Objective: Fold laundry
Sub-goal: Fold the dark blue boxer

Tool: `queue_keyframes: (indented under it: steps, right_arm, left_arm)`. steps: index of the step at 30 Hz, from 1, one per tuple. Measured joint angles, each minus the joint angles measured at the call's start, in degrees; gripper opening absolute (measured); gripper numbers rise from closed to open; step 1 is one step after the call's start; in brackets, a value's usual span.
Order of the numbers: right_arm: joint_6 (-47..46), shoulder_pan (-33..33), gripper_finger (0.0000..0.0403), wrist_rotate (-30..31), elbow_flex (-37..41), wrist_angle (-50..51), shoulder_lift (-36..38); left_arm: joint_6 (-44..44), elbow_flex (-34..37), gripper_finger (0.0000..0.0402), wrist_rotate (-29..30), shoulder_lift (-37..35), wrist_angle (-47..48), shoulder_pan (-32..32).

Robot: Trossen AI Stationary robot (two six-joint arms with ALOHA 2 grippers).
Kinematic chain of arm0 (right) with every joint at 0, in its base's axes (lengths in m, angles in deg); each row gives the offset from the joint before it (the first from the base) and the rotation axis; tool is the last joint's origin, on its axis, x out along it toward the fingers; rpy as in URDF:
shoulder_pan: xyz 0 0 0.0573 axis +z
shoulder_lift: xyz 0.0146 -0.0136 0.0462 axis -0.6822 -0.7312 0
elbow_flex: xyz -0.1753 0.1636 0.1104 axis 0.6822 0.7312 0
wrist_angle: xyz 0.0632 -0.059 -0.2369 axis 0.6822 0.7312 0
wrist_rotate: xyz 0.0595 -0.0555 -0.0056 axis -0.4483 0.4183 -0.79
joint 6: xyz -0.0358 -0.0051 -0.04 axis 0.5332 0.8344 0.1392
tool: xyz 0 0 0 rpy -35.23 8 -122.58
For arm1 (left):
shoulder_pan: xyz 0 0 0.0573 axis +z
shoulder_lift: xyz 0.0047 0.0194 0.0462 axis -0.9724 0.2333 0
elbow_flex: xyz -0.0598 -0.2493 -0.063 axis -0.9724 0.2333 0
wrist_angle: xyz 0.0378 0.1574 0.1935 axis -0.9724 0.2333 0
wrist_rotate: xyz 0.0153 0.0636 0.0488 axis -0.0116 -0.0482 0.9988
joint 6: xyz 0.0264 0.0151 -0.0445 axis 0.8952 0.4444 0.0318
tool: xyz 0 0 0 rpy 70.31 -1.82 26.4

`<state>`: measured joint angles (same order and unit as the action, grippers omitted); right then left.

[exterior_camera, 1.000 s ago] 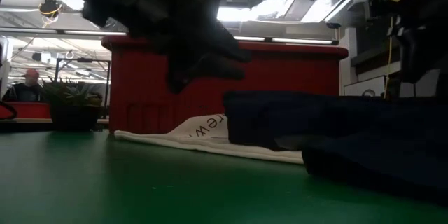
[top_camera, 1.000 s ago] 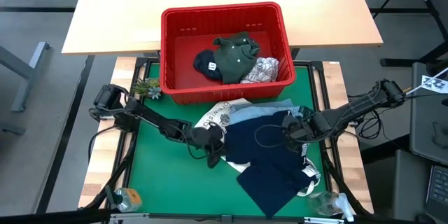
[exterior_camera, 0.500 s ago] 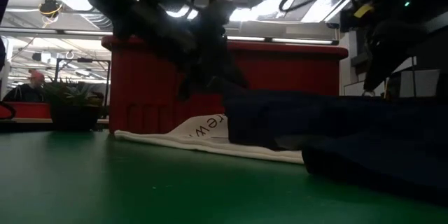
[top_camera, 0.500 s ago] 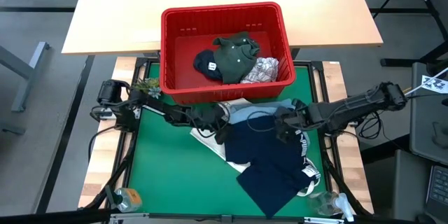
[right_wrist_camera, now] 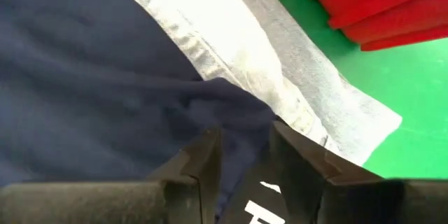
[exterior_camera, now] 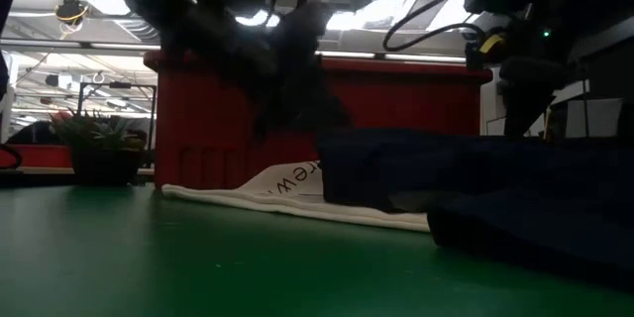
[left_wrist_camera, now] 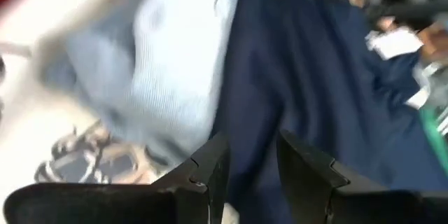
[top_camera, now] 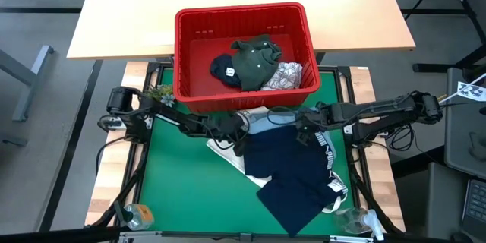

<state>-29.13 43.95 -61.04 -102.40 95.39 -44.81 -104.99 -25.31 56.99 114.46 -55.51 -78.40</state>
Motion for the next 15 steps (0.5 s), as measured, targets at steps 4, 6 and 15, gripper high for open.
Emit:
queue_keyframes:
  steps: [4, 6, 15]
  right_arm:
    - [0.0, 0.2, 0.0122, 0.0, 0.0, 0.0, 0.0]
    - [0.0, 0.2, 0.0122, 0.0, 0.0, -0.1, 0.0]
    - [0.0, 0.2, 0.0122, 0.0, 0.0, -0.5, 0.0]
  left_arm:
    - [0.0, 0.0, 0.0111, -0.4, -1.2, -3.3, 0.7]
    - [-0.1, 0.0, 0.0111, -1.4, -1.2, -6.6, 0.3]
    - [-0.3, -0.1, 0.0111, 5.3, 2.6, -7.6, -6.2]
